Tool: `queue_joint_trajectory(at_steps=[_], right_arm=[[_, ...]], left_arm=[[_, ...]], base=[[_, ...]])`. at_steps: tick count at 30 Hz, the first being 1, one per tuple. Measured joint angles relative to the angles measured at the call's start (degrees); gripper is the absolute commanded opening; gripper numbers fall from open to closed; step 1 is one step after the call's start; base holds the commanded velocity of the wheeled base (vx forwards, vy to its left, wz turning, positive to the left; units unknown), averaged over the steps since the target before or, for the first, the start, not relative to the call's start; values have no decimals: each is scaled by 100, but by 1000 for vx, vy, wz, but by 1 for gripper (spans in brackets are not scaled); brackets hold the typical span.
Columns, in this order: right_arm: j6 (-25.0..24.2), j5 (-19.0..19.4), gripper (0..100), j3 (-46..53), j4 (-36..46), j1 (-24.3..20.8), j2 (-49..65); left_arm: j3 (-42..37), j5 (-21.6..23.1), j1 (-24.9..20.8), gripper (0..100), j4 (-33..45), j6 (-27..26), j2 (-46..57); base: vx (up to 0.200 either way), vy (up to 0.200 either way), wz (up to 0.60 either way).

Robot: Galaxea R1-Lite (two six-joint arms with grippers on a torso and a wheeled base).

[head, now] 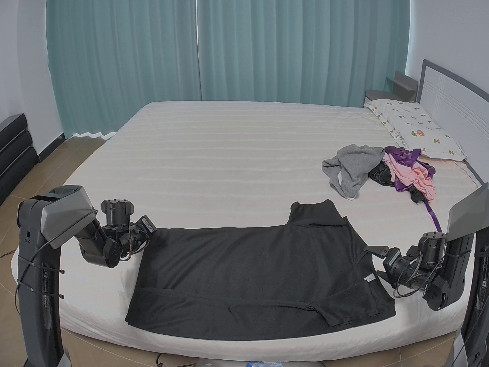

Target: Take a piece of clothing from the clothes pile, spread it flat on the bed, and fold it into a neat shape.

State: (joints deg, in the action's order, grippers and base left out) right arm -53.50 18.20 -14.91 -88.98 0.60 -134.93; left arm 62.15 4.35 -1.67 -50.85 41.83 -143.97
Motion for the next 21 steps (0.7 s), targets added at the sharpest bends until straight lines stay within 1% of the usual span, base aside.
queue_joint_trajectory(at_steps=[5, 8, 10, 14, 21], right_arm=[[119, -22, 100, -79, 2, -41, 179], [265, -24, 100, -356, 38, -98, 224], [367, -24, 100, -592, 200, -133, 238], [631, -28, 100, -1274, 965, -213, 229], [1328, -30, 100, -2826, 2255, -305, 24]], left_arm=[[22, -63, 13, 0, -9, 438, 43], [0, -77, 27, 0, -11, 579, 100], [-24, -83, 38, 0, -11, 623, 135], [-74, -88, 44, 0, -11, 664, 190], [-206, -80, 49, 0, -11, 829, 290]], base=[[0, 0, 0], [0, 0, 0], [0, 0, 0], [0, 0, 0], [0, 0, 0]])
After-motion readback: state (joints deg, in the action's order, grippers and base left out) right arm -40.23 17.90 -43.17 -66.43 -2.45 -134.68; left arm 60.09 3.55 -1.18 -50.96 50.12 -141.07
